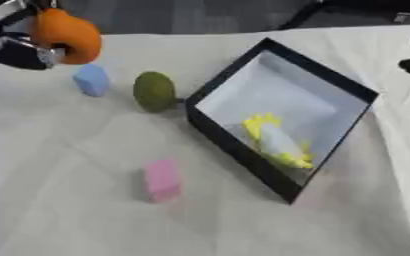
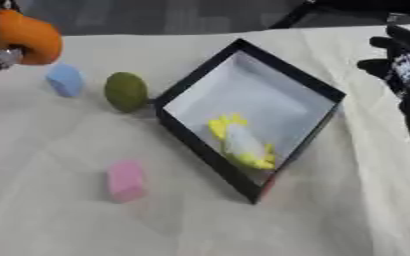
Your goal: Pick up objects on the table and place them in the box.
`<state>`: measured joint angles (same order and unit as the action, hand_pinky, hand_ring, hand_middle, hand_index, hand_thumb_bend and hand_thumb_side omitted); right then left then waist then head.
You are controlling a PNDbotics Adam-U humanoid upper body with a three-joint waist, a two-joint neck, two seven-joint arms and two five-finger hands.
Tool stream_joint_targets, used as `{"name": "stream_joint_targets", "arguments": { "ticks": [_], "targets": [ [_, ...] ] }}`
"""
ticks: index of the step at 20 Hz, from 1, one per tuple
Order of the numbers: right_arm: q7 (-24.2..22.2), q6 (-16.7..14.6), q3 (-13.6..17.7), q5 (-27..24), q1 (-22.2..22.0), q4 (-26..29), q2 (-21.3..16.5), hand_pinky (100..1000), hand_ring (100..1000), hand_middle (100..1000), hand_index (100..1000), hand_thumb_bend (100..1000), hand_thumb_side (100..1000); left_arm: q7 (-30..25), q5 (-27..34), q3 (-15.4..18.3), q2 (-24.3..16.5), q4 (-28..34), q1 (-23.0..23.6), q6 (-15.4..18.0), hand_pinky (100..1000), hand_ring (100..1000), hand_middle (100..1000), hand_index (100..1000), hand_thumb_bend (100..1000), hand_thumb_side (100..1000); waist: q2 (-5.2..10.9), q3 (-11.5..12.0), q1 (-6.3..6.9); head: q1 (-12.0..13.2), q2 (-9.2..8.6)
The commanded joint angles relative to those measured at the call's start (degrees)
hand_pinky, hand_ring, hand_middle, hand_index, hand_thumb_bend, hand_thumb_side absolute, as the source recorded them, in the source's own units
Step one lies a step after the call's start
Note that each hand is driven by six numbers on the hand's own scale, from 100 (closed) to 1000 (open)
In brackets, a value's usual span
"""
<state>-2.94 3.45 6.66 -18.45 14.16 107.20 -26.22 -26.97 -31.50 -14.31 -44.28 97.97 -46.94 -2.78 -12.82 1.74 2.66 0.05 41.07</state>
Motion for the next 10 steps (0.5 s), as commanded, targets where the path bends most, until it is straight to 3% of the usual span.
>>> {"name": "stream_joint_targets", "arguments": {
  "ticks": [1,5,10],
  "targets": [
    [0.57,-0.48,0.56,-0.56,1.01,0.77,-2.23,891,729,829,913,100,547,-2.64,1.86,-1.27,2.9,4.38,-4.03,-0.05,701,669,575,573,100,100,1.85,-0.01,0.19,-1.07,0.32],
    [2.26,-1.13,1.4,-1.22,2.31,1.49,-3.41,891,735,829,912,100,535,-5.94,0.58,-4.19,10.79,3.71,-8.36,0.8,698,662,571,570,100,100,2.25,-0.57,0.08,-2.34,0.78],
    [3.38,-1.41,1.96,-1.19,3.99,1.99,-5.35,896,748,835,914,100,527,-7.52,-4.38,-6.16,20.76,-2.09,-10.12,2.53,695,659,569,568,100,100,2.14,-1.94,-0.11,-1.81,1.21]
  ]
}}
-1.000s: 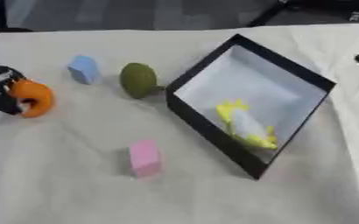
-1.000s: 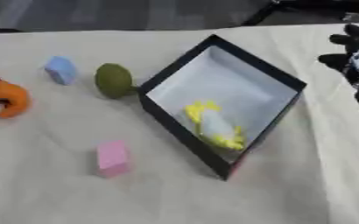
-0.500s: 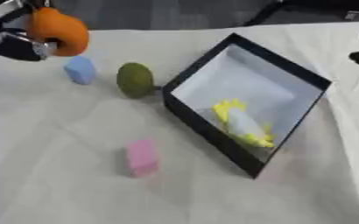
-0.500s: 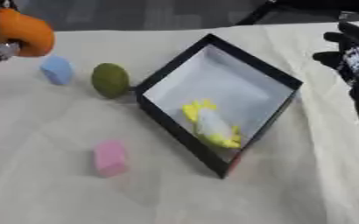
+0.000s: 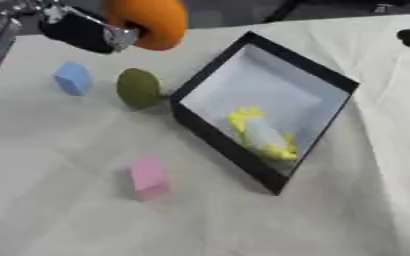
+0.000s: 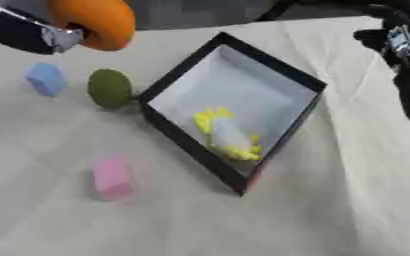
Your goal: Pick up objects on the table and place them in the box.
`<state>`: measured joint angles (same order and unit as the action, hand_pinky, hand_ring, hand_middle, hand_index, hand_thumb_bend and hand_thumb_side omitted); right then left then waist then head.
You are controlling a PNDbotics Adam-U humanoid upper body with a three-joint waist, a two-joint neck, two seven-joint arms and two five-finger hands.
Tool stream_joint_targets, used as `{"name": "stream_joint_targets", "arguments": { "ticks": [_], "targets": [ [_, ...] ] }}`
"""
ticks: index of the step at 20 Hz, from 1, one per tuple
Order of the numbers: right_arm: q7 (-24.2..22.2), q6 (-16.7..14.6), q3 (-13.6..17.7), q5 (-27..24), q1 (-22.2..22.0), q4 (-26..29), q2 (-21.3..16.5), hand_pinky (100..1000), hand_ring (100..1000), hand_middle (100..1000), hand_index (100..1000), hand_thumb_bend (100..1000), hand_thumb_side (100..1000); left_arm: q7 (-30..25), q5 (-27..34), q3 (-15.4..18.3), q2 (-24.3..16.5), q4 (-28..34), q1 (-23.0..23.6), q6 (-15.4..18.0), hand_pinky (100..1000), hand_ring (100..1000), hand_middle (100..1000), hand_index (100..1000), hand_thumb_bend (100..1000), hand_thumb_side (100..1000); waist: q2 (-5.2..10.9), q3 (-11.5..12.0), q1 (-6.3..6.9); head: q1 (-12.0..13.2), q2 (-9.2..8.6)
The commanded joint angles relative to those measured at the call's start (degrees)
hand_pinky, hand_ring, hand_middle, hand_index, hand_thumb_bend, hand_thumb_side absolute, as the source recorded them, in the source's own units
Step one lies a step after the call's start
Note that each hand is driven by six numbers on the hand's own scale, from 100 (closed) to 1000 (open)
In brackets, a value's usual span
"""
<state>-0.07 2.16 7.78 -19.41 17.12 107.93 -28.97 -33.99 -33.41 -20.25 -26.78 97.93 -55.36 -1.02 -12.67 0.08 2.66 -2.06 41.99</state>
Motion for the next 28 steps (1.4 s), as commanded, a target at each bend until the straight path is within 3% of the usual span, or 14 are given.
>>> {"name": "stream_joint_targets", "arguments": {
  "ticks": [1,6,13,17,23,28],
  "targets": [
    [0.47,-0.08,0.9,-0.08,1.25,1.24,-2.86,897,749,835,914,100,526,-0.31,-3.86,-0.41,4.76,-3.38,-1.82,1.25,695,658,569,568,100,100,1.92,-0.55,-0.12,0.49,0.38],
    [1.08,-0.07,1.62,0.5,1.94,1.46,-3.04,897,748,833,913,100,526,1.32,-9.28,-0.96,9.65,-8.99,-2.38,3.38,692,655,568,567,100,100,1.36,-1.93,-0.05,0.55,0.81],
    [1.45,0.22,1.59,0.71,2.92,1.66,-2.51,897,747,832,913,100,525,3.18,-10.93,-1.11,13.46,-15.53,-3.5,3.8,690,648,563,571,100,100,0.53,-3.91,0.05,2.37,-0.24],
    [1.25,0.3,1.4,0.79,3.76,1.81,-2.16,897,746,831,913,100,525,4.81,-11.81,-0.7,14.83,-20.09,-4.48,3.35,688,638,551,566,100,105,0.02,-5.58,0.03,3.9,-1.05],
    [0.84,0.57,1.25,0.65,4.42,1.75,-1.75,898,746,832,913,100,526,3.17,-14.37,-0.63,16.07,-25.7,-5.27,5.27,710,660,572,588,100,100,-0.51,-7.13,0.37,5.08,-1.65],
    [0.9,0.67,1.39,0.56,4.37,1.69,-1.58,898,745,832,914,100,527,0.43,-15.49,-0.82,16.36,-27.64,-4.89,7.39,761,722,643,639,100,100,-0.62,-7.39,0.68,4.91,-1.84]
  ]
}}
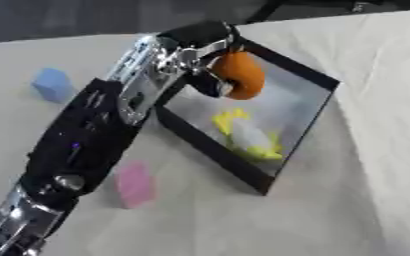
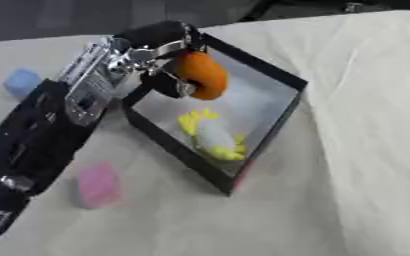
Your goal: Pick up objects on the table and place them in the box.
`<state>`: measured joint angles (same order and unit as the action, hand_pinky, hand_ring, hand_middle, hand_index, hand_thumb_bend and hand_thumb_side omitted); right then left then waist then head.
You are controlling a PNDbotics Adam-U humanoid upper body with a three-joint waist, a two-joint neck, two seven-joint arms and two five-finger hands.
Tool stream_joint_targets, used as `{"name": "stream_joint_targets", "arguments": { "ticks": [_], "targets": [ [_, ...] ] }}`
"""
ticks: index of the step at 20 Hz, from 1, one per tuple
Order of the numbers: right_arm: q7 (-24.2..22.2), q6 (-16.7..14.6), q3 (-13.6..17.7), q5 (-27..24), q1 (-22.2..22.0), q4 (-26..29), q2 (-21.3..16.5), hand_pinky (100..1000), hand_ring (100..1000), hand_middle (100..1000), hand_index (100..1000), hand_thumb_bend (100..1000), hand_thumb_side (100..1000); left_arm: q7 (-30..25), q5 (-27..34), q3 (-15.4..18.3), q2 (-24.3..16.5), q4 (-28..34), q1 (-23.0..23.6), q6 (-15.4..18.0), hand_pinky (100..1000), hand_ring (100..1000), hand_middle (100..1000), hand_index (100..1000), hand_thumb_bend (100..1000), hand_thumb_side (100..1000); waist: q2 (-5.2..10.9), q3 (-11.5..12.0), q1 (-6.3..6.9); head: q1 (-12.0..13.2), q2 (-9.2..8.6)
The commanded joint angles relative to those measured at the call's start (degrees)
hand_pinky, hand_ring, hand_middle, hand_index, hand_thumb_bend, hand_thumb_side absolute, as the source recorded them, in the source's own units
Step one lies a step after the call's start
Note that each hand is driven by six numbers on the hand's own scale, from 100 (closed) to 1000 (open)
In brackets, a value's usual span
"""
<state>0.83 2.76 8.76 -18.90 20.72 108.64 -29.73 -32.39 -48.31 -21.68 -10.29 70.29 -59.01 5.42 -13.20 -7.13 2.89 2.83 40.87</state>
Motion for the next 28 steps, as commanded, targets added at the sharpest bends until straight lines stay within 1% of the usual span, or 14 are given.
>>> {"name": "stream_joint_targets", "arguments": {
  "ticks": [1,3,5,6,7,9,11,12,16,20,23,25,27,28],
  "targets": [
    [0.0,0.09,0.42,0.04,0.75,0.97,-0.8,898,745,832,914,100,527,-1.76,-0.86,0.6,-0.1,-0.28,-1.14,1.31,769,734,657,650,127,100,-0.1,-0.2,0.5,-0.03,-0.73],
    [-0.02,0.14,0.42,0.05,0.68,0.97,-0.78,898,745,832,914,100,527,-3.38,-1.34,0.47,-0.03,-0.87,-0.86,2.17,798,766,700,699,180,159,-0.09,-0.18,0.57,-0.13,-0.67],
    [0.01,0.17,0.48,0.09,0.56,0.95,-0.79,898,745,832,915,100,528,-4.89,-1.52,0.52,-0.01,-1.12,-0.61,2.91,821,803,754,804,241,213,-0.07,-0.08,0.6,-0.26,-0.58],
    [0.02,0.18,0.5,0.1,0.5,0.95,-0.79,898,745,832,914,100,528,-5.46,-1.55,0.57,-0.05,-1.08,-0.53,3.17,842,829,782,854,299,255,-0.04,-0.01,0.61,-0.29,-0.52],
    [0.02,0.18,0.51,0.11,0.44,0.95,-0.79,898,745,832,915,100,528,-5.77,-1.61,0.65,-0.15,-0.83,-0.48,3.35,863,849,799,896,404,335,0.02,0.1,0.59,-0.3,-0.44],
    [0.04,0.19,0.52,0.09,0.33,0.94,-0.8,898,745,832,915,100,527,-5.88,-1.8,0.83,-0.4,-0.15,-0.43,3.4,869,857,808,925,532,422,0.14,0.26,0.53,-0.28,-0.38],
    [0.04,0.17,0.5,0.05,0.25,0.95,-0.82,899,745,832,915,100,527,-5.85,-1.98,0.95,-0.67,0.45,-0.43,3.26,870,859,811,933,604,457,0.26,0.39,0.41,-0.19,-0.3],
    [0.03,0.16,0.49,0.02,0.21,0.94,-0.83,899,745,832,915,100,527,-5.83,-2.06,1.01,-0.79,0.71,-0.41,3.16,870,859,811,933,613,470,0.31,0.45,0.36,-0.14,-0.25],
    [0.02,0.12,0.5,0.01,-0.12,0.87,-0.89,899,745,831,915,100,527,-5.48,-0.89,1.88,-1.43,2.28,-0.06,2.13,876,866,822,944,594,489,0.55,0.92,0.13,0.02,0.58],
    [0.43,-0.09,0.79,-0.01,-0.71,0.94,-1.23,899,744,830,915,100,526,-5.08,3.07,3.47,-4.49,6.07,0.25,0.56,883,871,828,948,583,494,1.09,1.95,0.1,-0.49,2.08],
    [0.98,-0.26,1.02,-0.05,-1.24,1.03,-1.58,898,744,829,915,100,526,-5.69,8.64,4.87,-8.57,9.8,0.45,-1.15,879,866,821,923,522,468,1.53,2.92,0.2,-1.15,2.63],
    [1.38,-0.37,1.22,0.01,-1.74,1.08,-1.89,898,744,829,915,100,526,-6.03,13.04,6.27,-12.64,12.21,0.58,-2.81,873,861,814,901,493,453,1.83,3.58,0.34,-1.74,3.01],
    [1.69,-0.43,1.43,0.14,-2.25,1.08,-2.25,898,743,829,915,100,526,-5.81,16.17,8.17,-17.41,13.21,0.81,-4.81,873,864,819,897,493,430,2.06,4.24,0.53,-2.33,3.18],
    [1.83,-0.45,1.54,0.22,-2.5,1.07,-2.44,899,743,829,915,100,520,-5.46,17.06,9.19,-20.01,13.04,1.07,-5.83,874,867,825,900,282,292,2.14,4.54,0.61,-2.58,3.19]
  ]
}}
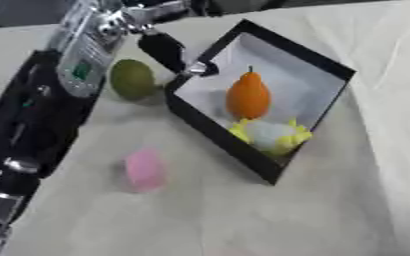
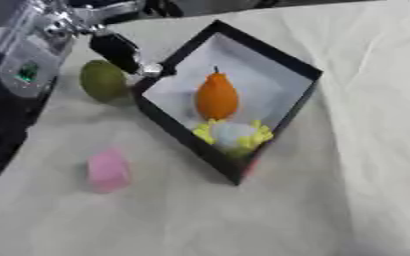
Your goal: Pick up objects on the table and place them in the box.
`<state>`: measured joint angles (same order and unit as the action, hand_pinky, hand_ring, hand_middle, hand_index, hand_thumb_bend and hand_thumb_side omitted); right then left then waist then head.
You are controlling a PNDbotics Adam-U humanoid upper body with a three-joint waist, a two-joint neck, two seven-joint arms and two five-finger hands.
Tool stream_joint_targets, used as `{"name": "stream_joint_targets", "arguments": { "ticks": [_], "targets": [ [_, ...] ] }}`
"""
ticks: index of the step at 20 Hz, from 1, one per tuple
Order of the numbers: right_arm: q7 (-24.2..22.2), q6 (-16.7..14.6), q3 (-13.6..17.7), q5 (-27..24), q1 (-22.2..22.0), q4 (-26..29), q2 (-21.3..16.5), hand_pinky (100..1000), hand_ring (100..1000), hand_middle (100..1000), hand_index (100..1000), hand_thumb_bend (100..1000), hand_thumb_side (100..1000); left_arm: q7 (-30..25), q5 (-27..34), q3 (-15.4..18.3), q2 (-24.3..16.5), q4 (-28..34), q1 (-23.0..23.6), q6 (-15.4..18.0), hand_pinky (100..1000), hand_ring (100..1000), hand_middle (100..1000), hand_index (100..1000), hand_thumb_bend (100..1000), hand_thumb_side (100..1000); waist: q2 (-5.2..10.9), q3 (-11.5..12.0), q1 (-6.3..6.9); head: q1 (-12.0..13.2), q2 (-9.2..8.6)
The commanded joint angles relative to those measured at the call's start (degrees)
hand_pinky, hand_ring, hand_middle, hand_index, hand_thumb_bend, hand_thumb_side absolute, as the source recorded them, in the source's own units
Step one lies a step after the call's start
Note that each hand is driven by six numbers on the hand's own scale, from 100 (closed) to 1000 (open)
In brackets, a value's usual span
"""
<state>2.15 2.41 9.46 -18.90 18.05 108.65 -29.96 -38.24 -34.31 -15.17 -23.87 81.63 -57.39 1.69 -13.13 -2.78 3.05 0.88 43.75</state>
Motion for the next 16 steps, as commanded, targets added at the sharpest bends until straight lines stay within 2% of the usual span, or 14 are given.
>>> {"name": "stream_joint_targets", "arguments": {
  "ticks": [1,4,8,16],
  "targets": [
    [0.64,-0.11,0.95,0.29,-0.03,1.05,-2.37,899,743,829,915,100,526,0.79,3.35,3.65,-8.94,0.86,-0.17,-3.22,875,868,825,900,516,428,2.12,0.53,0.53,-0.87,0.3],
    [0.7,-0.11,1.0,0.44,-0.24,1.06,-2.67,899,743,829,915,100,525,1.94,2.11,5.75,-14.73,-4.37,1.29,-5.18,877,874,829,903,553,437,2.07,1.07,0.65,-1.11,-0.04],
    [0.67,-0.13,1.08,0.66,-0.43,1.04,-2.81,899,743,829,915,100,525,3.7,-1.18,7.95,-19.02,-11.86,3.36,-5.61,879,879,829,906,597,453,1.84,1.14,0.52,-1.22,-0.73],
    [0.5,-0.3,1.04,0.78,-0.21,1.11,-2.89,900,744,830,915,100,524,7.96,-4.22,11.64,-20.54,-24.06,4.26,-9.49,878,876,815,884,658,497,0.8,0.56,0.13,-0.16,-2.51]
  ]
}}
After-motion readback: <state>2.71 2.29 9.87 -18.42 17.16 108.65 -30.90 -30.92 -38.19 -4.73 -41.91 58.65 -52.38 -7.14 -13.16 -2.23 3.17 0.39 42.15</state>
